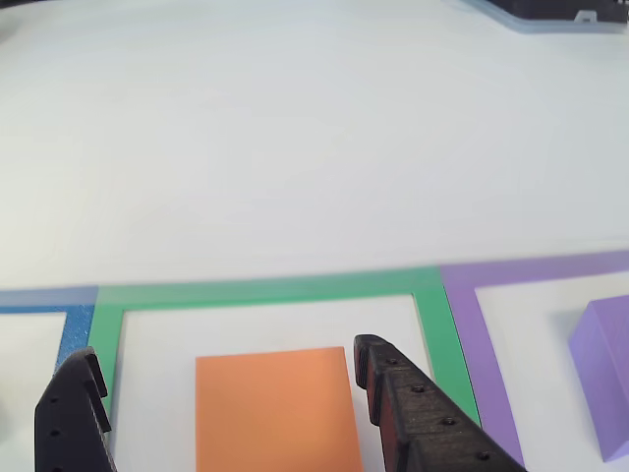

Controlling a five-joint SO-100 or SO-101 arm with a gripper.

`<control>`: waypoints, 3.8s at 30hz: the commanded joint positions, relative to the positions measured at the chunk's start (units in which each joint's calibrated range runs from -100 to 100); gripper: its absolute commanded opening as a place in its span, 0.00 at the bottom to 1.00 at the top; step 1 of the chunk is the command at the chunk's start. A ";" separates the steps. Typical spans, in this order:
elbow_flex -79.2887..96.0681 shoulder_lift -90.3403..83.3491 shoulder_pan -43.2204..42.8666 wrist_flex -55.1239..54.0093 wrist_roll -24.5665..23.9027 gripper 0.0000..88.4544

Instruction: Tower of hanoi

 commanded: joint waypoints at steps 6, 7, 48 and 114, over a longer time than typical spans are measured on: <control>-1.03 -31.87 -0.26 31.10 0.00 0.17; -2.21 -35.31 -0.34 36.44 0.00 0.14; -55.37 -61.27 -15.66 136.64 0.00 0.03; -9.39 -1.66 -24.51 7.30 0.00 0.33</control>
